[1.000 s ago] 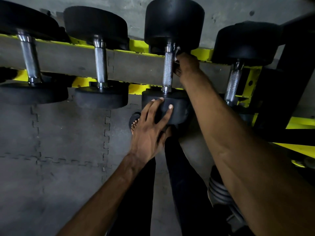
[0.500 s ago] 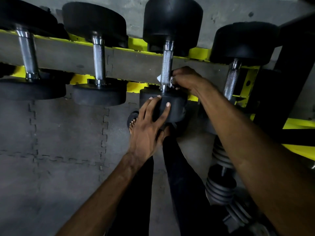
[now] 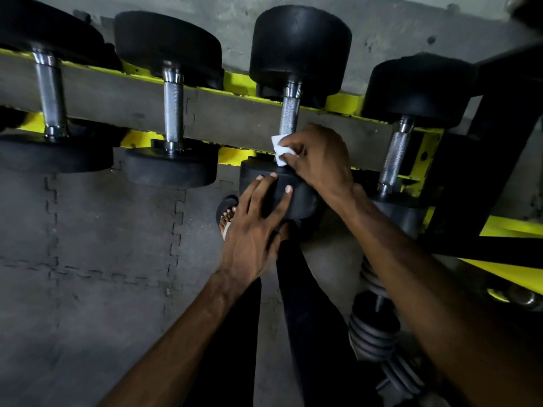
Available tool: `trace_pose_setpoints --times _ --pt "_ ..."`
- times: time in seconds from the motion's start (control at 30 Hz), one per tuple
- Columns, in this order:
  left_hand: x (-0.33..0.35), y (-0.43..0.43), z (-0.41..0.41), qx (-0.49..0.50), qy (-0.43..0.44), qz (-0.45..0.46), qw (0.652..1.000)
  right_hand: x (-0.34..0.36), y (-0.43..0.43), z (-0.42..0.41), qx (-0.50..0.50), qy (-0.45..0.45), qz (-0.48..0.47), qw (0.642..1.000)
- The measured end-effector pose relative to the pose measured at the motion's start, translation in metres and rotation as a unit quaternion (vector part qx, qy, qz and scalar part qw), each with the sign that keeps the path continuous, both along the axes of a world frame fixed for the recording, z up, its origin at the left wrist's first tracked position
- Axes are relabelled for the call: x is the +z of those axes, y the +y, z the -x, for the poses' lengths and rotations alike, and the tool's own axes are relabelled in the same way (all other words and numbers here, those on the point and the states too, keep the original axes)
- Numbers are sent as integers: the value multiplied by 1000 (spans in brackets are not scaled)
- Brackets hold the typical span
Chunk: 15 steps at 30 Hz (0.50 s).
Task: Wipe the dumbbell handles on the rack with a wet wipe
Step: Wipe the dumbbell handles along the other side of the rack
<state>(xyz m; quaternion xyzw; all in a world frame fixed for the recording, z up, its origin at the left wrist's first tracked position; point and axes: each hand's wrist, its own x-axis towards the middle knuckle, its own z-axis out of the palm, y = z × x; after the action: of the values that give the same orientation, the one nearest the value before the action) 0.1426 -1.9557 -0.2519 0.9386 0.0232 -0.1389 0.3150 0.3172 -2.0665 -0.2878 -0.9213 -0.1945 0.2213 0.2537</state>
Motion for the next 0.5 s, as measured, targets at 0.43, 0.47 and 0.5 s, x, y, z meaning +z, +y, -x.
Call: trace_pose_setpoints --times 0.43,0.47,0.5 --pt "4 0 -2 -4 13 -23 1000 -11 25 -42 21 -103 16 994" --pt "3 0 -2 -6 13 -25 1000 -15 19 -31 -26 -71 -23 997" --pt "3 1 -2 -10 14 -27 999 -17 14 -21 -84 -39 -64 994"
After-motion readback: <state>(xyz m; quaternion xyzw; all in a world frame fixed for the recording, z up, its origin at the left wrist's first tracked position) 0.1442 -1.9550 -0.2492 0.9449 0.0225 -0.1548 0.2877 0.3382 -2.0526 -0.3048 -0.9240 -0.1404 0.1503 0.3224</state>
